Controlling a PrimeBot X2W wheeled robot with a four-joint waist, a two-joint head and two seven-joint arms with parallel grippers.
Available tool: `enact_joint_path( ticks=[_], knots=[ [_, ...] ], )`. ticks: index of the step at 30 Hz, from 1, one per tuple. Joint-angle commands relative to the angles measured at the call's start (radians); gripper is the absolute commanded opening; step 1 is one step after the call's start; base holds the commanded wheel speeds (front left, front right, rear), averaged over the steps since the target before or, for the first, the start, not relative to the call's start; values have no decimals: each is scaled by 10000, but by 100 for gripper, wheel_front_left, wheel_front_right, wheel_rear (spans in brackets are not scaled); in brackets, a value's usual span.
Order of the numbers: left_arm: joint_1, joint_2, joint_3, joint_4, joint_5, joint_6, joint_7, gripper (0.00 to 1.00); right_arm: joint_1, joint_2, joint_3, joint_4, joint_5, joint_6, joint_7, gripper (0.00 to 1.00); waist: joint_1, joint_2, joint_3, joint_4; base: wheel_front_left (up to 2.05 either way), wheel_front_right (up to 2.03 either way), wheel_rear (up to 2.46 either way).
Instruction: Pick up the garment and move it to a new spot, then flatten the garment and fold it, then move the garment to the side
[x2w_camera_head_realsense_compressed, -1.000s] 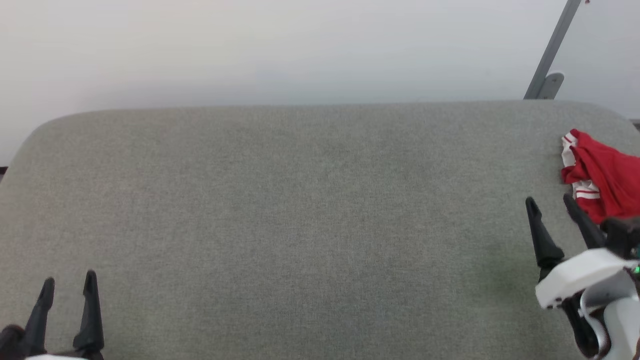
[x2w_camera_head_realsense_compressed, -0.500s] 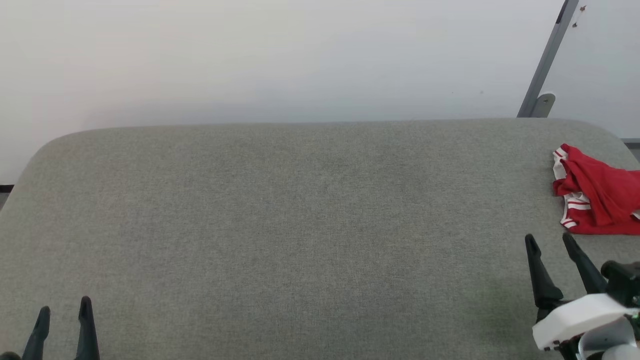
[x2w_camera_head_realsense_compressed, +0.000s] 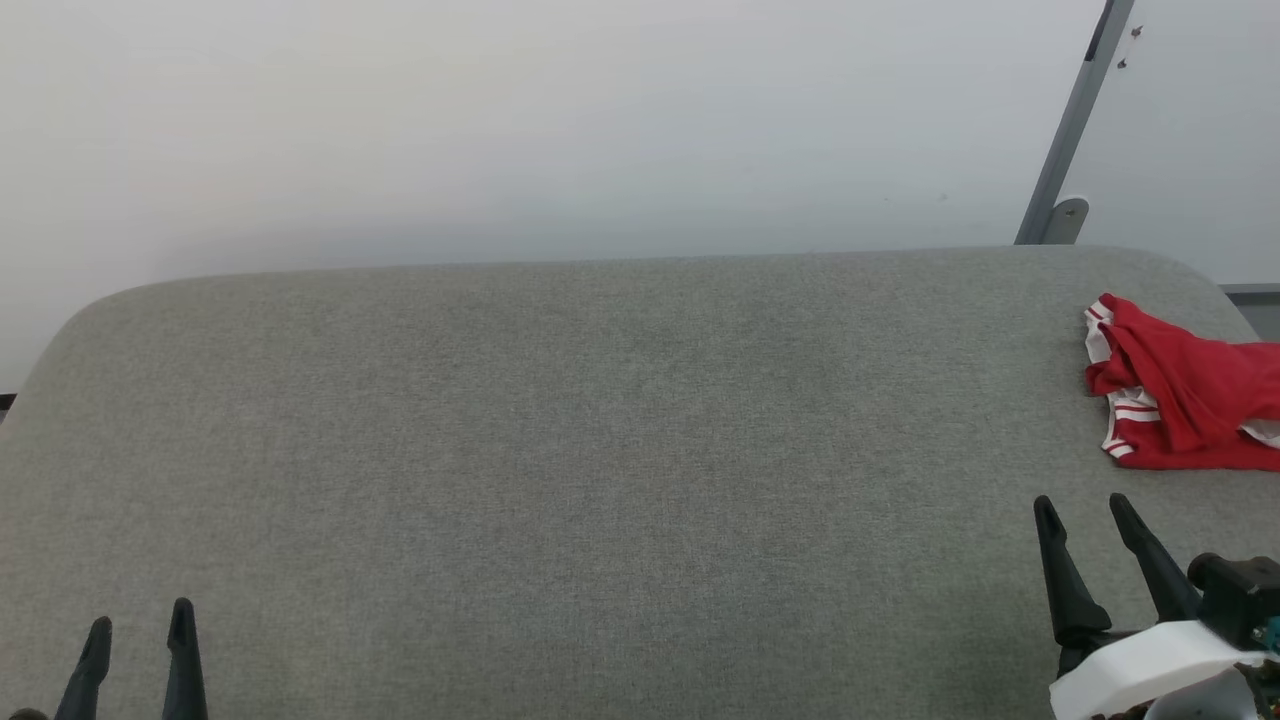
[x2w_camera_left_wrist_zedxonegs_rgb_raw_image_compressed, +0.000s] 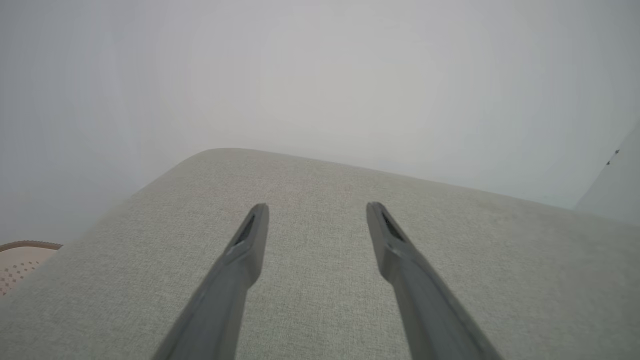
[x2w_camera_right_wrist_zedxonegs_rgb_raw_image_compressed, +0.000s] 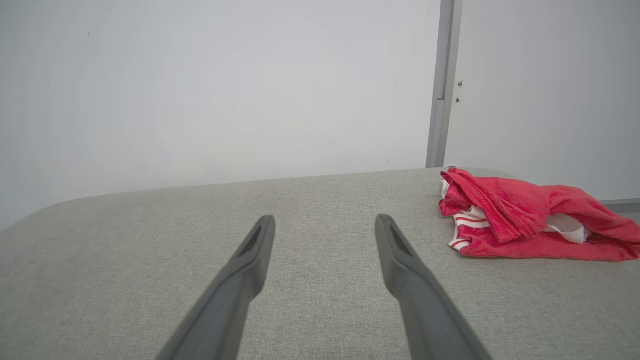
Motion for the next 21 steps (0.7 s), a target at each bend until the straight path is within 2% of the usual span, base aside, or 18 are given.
enact_joint_path(
  ticks=[1,21],
  knots=[
    [38,64,-28,-8,6,-33,-49,100,78,40,-6,-103,-62,-3,6,100,0,0,-7,-12,0,0,0],
    [-121,63,-92,-77,464,-35,-49,100,205,231,-203,-500,-178,-4,317,100,0,0,19,-39,0,0,0]
  ],
)
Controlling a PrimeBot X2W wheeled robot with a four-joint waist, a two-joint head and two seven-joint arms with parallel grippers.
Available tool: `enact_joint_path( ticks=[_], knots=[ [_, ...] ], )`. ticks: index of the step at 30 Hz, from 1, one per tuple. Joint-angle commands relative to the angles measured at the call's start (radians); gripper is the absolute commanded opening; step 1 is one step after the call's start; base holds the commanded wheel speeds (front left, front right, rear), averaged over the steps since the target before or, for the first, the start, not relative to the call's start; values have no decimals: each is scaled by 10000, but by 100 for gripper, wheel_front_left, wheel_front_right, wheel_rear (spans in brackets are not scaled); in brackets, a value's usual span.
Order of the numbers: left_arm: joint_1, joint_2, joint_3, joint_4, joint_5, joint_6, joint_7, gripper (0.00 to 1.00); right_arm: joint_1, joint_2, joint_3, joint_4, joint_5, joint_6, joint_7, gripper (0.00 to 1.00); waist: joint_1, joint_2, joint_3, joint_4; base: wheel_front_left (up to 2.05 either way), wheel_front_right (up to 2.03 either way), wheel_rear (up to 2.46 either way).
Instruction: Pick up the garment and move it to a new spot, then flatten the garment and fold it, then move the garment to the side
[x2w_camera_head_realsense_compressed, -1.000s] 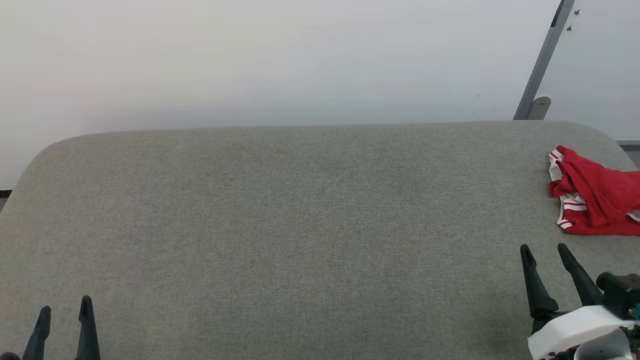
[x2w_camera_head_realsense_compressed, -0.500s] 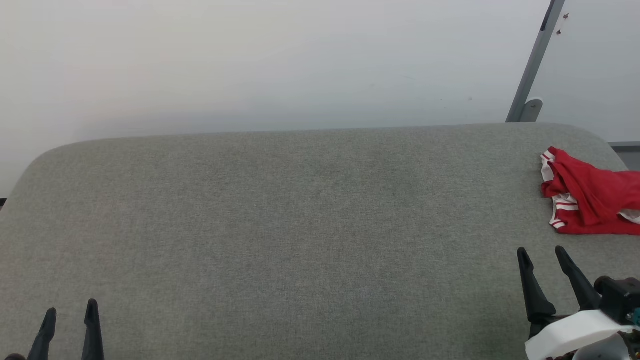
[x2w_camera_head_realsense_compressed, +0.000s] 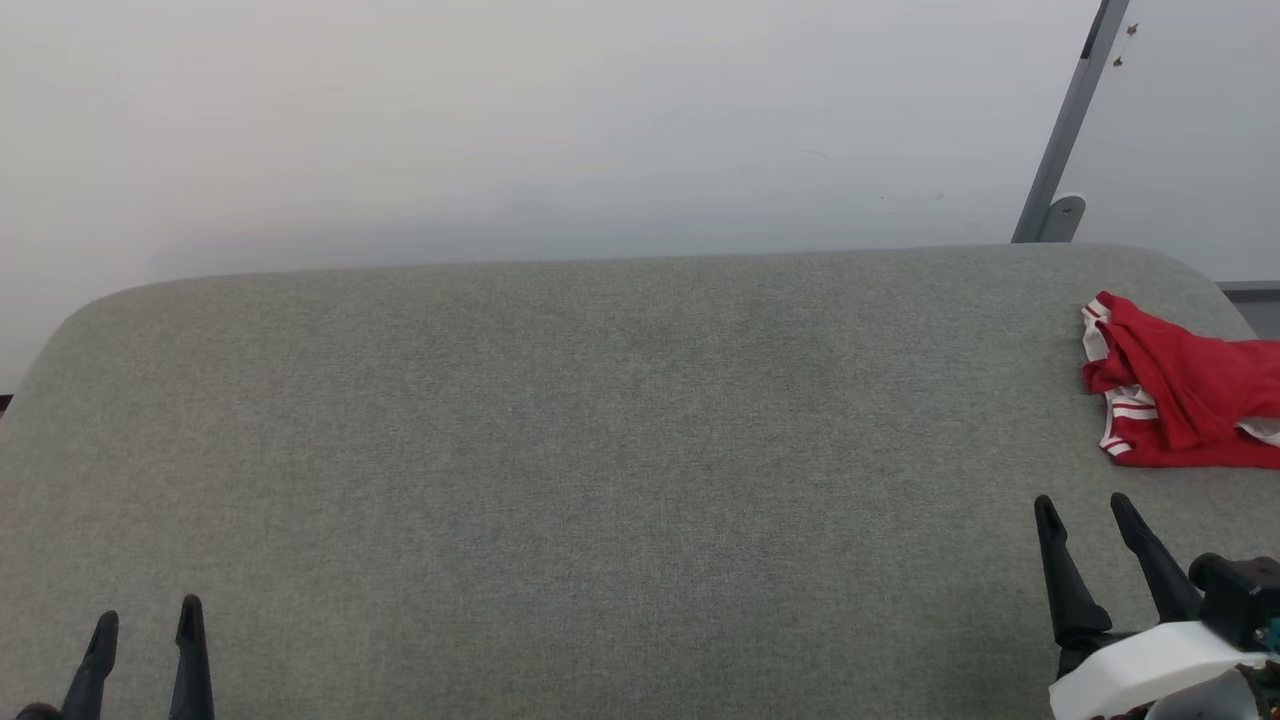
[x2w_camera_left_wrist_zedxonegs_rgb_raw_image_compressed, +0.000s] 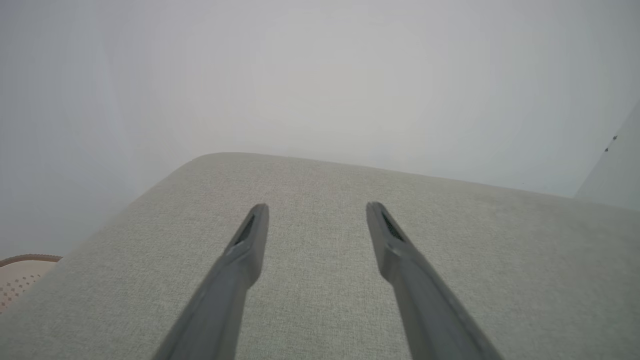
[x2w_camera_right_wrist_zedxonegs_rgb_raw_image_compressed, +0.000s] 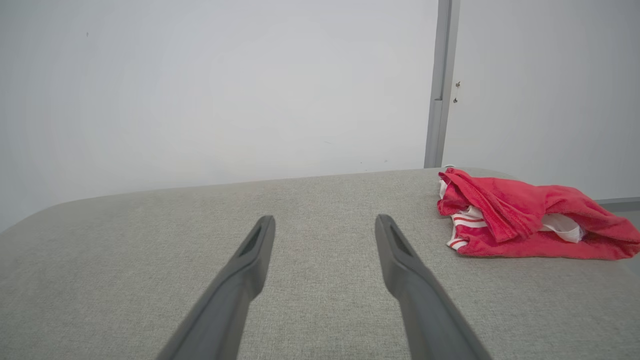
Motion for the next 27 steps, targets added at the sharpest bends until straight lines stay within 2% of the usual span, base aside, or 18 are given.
enact_joint_path(
  ticks=[1,6,7,14,27],
  knots=[
    [-110,13,-5,-10,101,-35,-47,100,36,57,-37,-47,-7,-5,45,100,0,-1,8,5,0,0,0],
    [-143,83,-200,-148,30,-35,-47,100,9,87,-58,-59,-24,-5,62,100,0,-1,24,0,0,0,0],
    [-30,58,-221,-130,-8,0,2,0,-1,69,-35,-8,-2,-2,56,0,0,-1,26,0,0,0,0],
    [70,-399,-358,385,-31,4,69,0,315,264,47,503,24,-2,87,0,0,-1,33,-2,0,0,0],
    [-498,-713,-361,538,-2077,-2,706,0,-12,444,-103,630,2188,-1,476,0,0,-1,102,-24,0,0,0]
  ],
)
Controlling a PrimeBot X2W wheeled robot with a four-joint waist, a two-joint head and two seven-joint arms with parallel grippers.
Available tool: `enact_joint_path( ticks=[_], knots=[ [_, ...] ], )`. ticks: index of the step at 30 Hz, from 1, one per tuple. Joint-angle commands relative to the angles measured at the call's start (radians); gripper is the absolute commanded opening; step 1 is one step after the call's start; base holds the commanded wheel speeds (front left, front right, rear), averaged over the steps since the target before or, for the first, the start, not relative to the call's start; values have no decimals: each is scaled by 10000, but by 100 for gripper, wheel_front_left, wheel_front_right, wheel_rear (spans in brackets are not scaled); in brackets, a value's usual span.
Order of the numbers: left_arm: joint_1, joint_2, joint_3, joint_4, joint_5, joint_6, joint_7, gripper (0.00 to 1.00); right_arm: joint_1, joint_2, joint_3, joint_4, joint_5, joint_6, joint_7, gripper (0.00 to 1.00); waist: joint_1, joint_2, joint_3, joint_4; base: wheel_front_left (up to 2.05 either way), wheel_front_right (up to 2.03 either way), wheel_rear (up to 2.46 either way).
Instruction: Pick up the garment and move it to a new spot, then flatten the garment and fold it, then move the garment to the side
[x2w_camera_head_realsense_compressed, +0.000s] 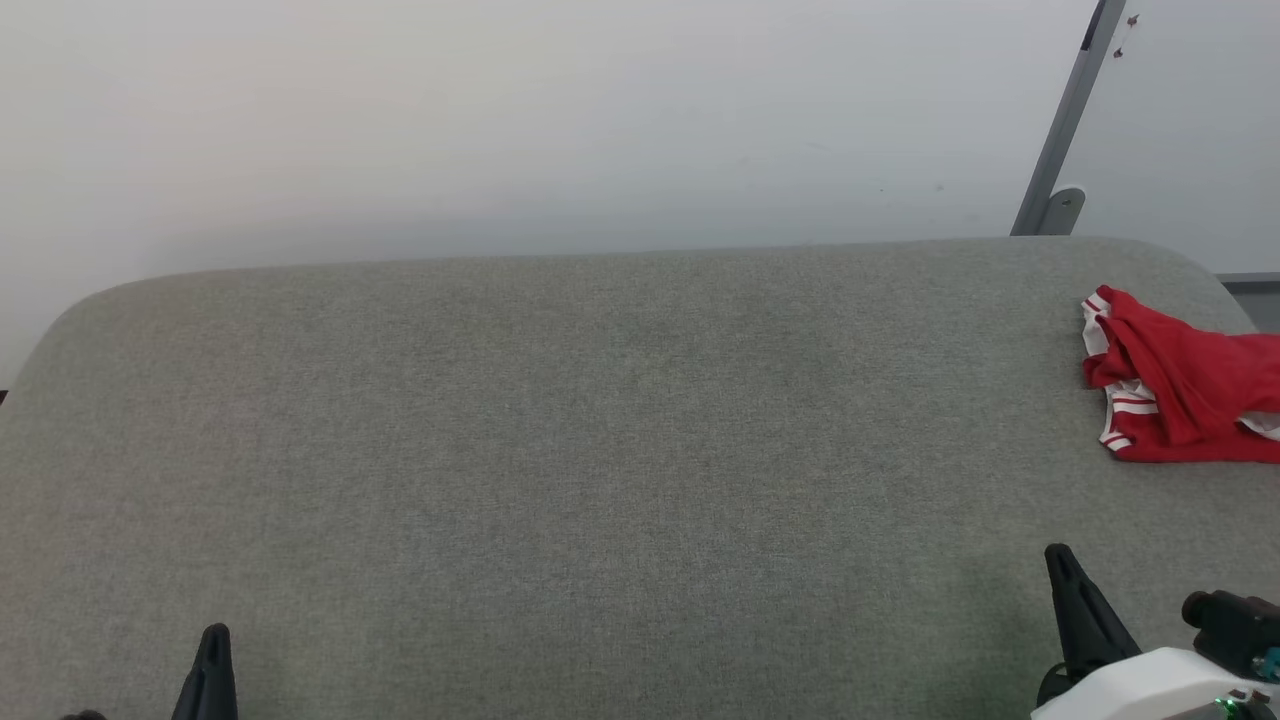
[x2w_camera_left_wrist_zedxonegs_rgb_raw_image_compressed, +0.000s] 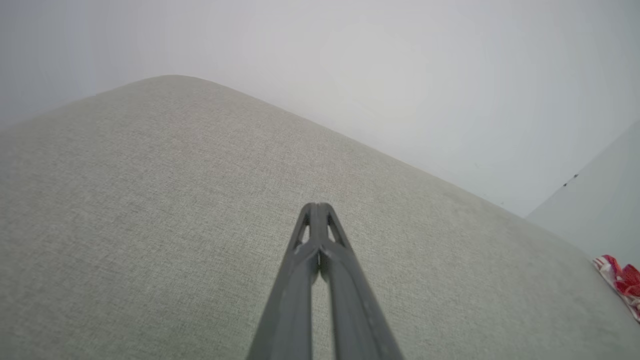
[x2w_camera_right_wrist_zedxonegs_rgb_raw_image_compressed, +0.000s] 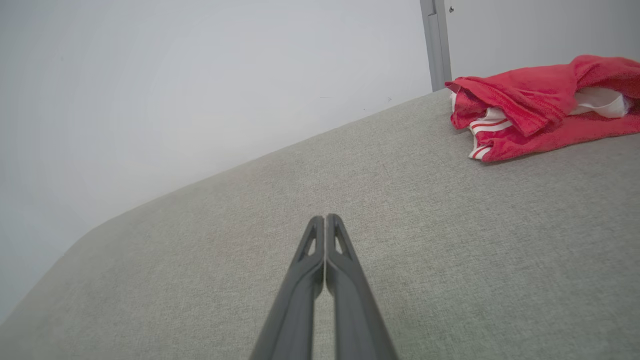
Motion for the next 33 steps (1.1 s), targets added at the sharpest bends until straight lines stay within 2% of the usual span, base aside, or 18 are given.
enact_joint_path(
  ticks=[1,18,33],
  knots=[
    [-299,54,48,-109,-314,-6,75,0,-280,-21,-71,-103,312,1,53,0,0,-1,4,-1,0,0,0],
    [-930,-267,40,29,-2607,-14,769,0,-651,173,-211,-19,2741,1,457,0,0,-1,95,-31,0,0,0],
    [-1368,-488,38,128,-4183,-21,1260,0,-920,307,-324,48,4425,0,754,0,0,-1,171,-55,0,0,0]
  ],
)
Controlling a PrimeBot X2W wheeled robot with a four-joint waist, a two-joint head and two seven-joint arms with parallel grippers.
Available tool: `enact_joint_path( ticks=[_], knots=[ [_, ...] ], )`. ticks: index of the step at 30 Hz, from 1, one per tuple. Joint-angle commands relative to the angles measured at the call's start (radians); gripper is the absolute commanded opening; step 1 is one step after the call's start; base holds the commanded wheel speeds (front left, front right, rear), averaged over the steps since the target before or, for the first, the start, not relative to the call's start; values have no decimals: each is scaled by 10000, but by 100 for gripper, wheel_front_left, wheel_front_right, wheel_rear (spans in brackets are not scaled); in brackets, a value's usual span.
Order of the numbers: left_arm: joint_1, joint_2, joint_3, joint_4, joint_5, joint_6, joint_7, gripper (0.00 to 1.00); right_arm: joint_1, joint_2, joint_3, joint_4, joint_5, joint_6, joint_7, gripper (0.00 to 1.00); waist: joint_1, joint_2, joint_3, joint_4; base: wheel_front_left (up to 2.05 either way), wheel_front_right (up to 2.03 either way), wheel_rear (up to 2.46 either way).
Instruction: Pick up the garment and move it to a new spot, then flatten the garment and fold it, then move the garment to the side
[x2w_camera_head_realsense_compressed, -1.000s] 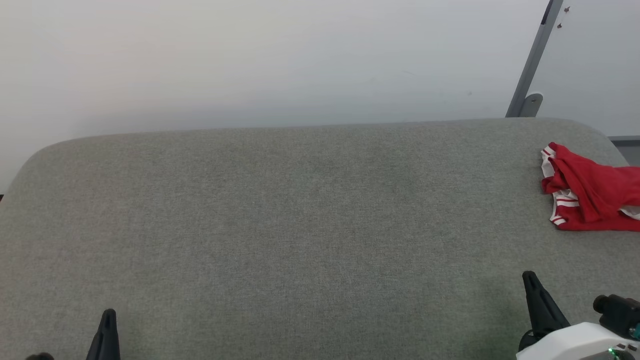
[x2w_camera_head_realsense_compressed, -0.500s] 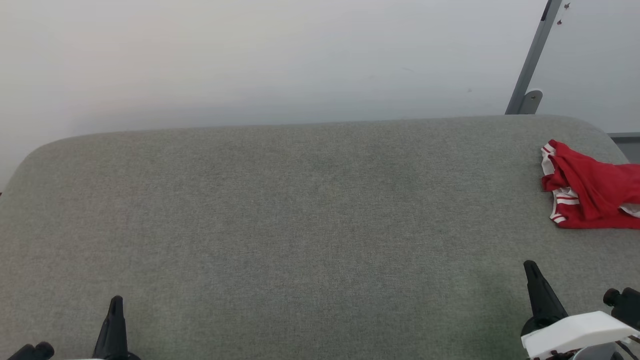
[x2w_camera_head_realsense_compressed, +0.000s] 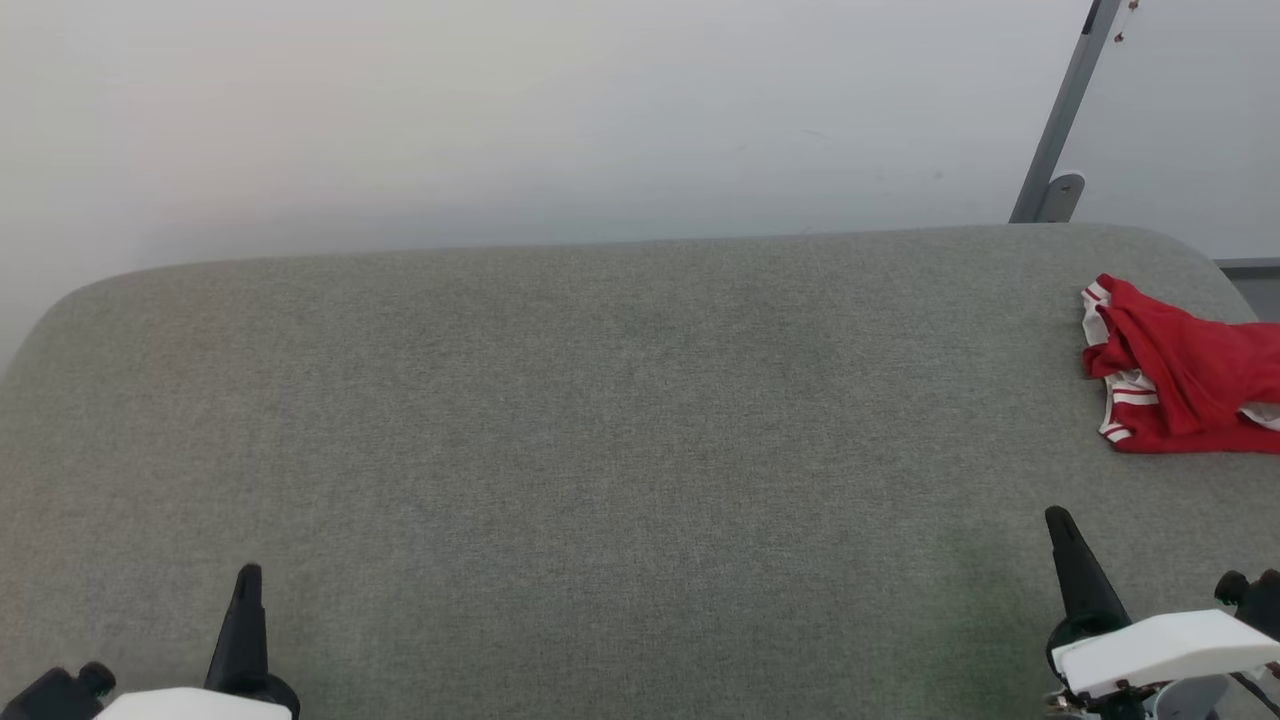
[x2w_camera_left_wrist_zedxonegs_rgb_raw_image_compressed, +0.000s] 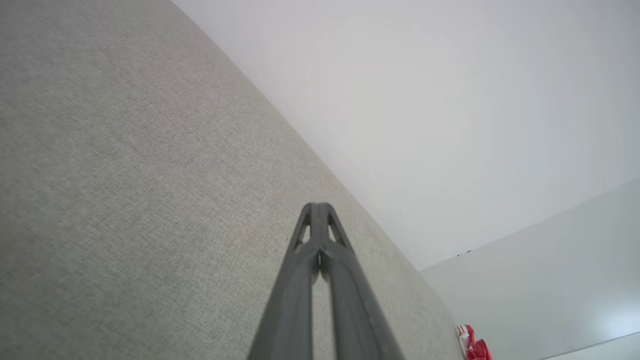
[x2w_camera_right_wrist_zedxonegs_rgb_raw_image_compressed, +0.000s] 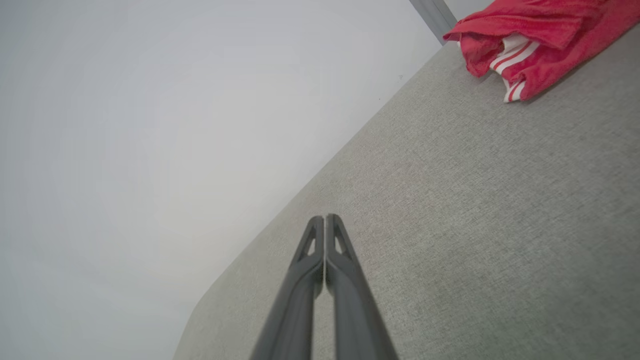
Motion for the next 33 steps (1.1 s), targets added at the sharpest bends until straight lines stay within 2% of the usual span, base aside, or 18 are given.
enact_joint_path(
  ticks=[1,33],
  knots=[
    [-277,48,35,-91,-250,-22,76,0,-290,-4,-55,-109,274,0,63,0,-1,-1,6,-2,0,0,0],
    [-1085,-387,31,110,-3200,-37,1003,0,-750,253,-246,40,3409,-1,610,0,-1,-1,184,-60,0,0,0]
  ],
)
